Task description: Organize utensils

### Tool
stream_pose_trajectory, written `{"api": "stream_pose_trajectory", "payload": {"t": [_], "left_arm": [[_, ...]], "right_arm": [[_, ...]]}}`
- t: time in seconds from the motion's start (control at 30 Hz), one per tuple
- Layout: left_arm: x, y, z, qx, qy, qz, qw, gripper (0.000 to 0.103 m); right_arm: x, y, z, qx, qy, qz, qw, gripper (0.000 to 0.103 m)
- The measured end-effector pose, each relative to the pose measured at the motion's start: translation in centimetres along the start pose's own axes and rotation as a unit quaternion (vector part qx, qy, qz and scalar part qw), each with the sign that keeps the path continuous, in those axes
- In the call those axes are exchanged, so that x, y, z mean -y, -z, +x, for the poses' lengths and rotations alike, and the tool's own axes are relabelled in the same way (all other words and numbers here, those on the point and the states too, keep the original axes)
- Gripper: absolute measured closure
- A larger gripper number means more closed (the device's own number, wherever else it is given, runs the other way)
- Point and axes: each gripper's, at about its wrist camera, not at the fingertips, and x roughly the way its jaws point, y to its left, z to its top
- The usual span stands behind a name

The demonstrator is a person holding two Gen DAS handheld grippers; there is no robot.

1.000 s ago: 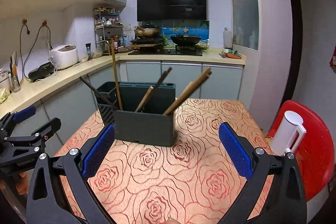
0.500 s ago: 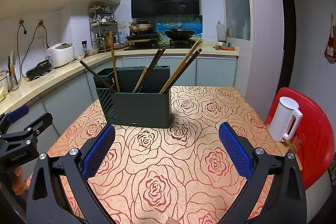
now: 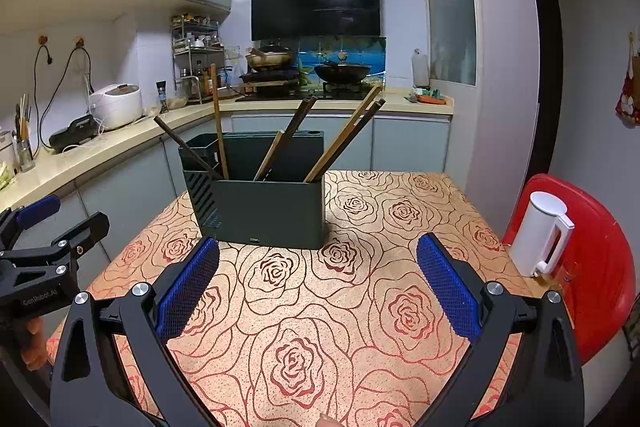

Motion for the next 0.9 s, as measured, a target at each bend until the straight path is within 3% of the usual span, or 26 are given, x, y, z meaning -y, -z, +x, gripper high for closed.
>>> {"api": "stream_pose_trajectory", "payload": {"t": [0.43,0.67,0.9], "left_arm": [[0.5,0.5,1.5,-0.024,0.000,0.009,0.9997,0.007],[0.3,-1.0,0.8,0.010,-0.007,-0.005,0.9999,0.007],[1.0,-0.2,1.2,0.004,-0.005,0.005,1.0000,0.007]], "right_arm": [[0.1,0.2,0.9,-0.009,-0.001,0.002,1.000,0.007],[0.1,-0.1,0.3,0.013,-0.009,0.002,1.000,0.007],[0.0,-0.6,-0.4,0.035,-0.009,-0.004,0.999,0.007]]}}
